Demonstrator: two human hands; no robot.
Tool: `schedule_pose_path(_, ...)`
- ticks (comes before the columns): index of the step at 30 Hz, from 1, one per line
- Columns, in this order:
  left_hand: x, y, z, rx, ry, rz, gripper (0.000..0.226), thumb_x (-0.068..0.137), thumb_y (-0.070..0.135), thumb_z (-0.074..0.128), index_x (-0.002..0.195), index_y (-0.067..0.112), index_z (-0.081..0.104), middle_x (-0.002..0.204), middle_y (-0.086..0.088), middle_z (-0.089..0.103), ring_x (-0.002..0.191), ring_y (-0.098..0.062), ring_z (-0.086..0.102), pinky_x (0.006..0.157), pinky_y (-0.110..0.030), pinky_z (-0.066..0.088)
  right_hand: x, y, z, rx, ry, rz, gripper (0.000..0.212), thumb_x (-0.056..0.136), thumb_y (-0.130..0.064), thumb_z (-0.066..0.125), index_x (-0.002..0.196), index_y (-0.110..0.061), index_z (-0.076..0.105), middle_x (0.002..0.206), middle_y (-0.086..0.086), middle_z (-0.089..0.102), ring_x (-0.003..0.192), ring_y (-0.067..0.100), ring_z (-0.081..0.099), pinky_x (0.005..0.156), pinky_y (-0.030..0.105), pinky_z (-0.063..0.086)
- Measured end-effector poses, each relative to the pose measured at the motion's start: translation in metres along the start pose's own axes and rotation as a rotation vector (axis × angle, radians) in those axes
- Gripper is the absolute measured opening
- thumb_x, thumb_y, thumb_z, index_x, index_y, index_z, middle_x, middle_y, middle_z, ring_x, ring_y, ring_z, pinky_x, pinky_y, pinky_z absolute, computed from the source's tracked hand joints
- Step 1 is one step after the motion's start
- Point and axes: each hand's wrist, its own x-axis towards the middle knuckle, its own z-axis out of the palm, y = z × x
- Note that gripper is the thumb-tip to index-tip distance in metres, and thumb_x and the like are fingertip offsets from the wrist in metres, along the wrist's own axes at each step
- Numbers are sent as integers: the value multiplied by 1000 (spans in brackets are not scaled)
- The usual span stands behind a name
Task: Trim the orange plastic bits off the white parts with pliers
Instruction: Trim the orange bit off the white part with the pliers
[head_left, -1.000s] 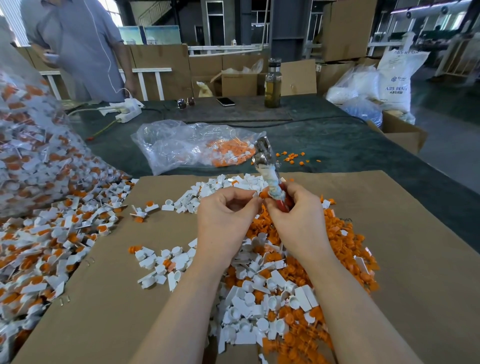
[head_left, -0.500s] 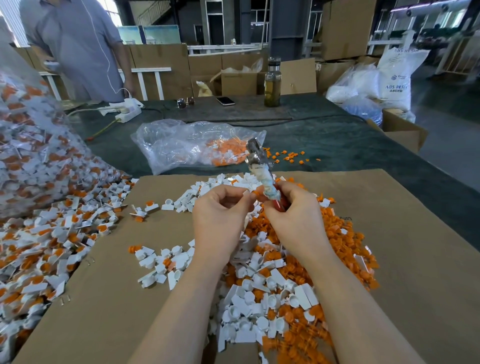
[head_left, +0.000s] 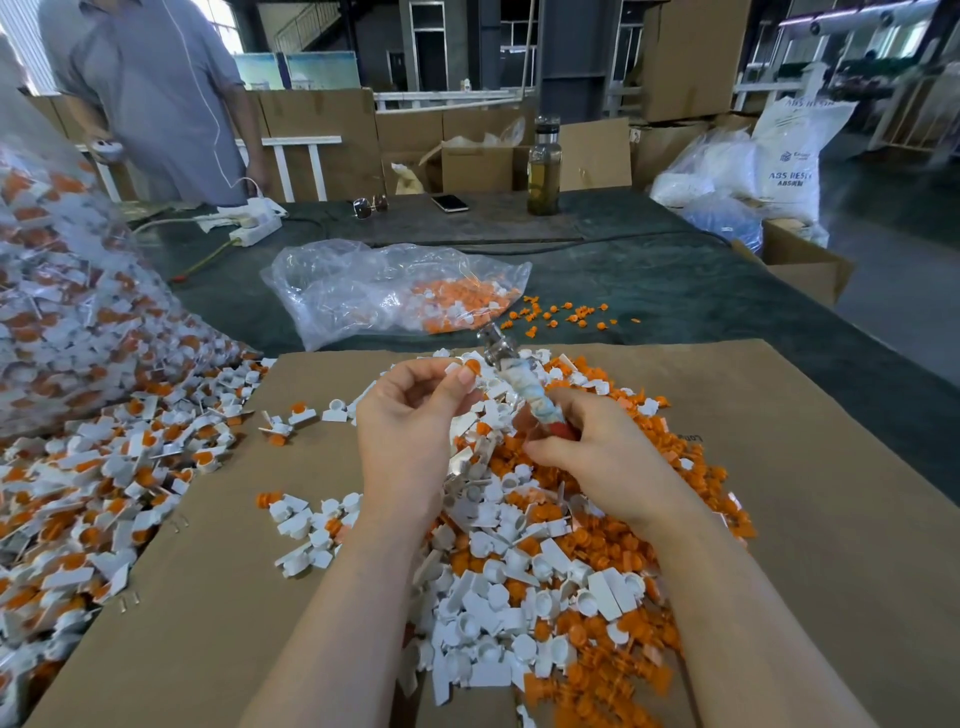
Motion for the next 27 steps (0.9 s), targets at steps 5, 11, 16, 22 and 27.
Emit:
schedule_pose_path(5, 4, 1, -4, -5, 4, 9, 4, 87, 5, 72, 88, 9, 72, 70, 4, 73, 66, -7, 69, 66, -16, 54, 1, 0, 0, -94, -88, -24, 27, 86, -20, 68, 98, -32, 48, 93, -13, 59, 86, 7, 61, 78, 29, 52)
schedule_pose_path(11, 4, 2, -5, 3, -18, 17, 4, 87, 4, 71, 90, 7, 71, 71, 4, 72, 66, -7, 69, 66, -16, 54, 1, 1, 0, -128, -107, -20, 37, 86, -20, 67, 120, -23, 53, 94, -15, 55, 85, 5, 57, 75, 21, 47)
schedule_pose_path(16, 4, 3, -6, 0, -33, 17, 3, 87, 4, 71, 89, 6, 71, 71, 5, 71, 65, -7, 67, 67, -18, 55, 1, 1, 3, -151, -93, -52, 22, 86, -14, 63, 109, -14, 63, 97, 5, 68, 82, 20, 64, 76, 46, 54)
schedule_pose_path(22, 4, 3, -6, -30, -26, 3, 5, 87, 4, 70, 87, 8, 70, 70, 5, 70, 65, -8, 65, 69, -20, 56, 2, 3, 9, -167, -39, -85, 17, 84, -12, 56, 98, -15, 66, 86, 5, 68, 72, 22, 63, 67, 48, 54)
schedule_pose_path(27, 5, 2, -7, -53, -23, -4, 7, 87, 2, 69, 86, 9, 70, 69, 6, 70, 63, -7, 64, 68, -20, 56, 3, 5, 13, -204, -20, -100, 11, 86, -14, 55, 88, -17, 65, 74, 2, 64, 61, 17, 56, 55, 41, 47)
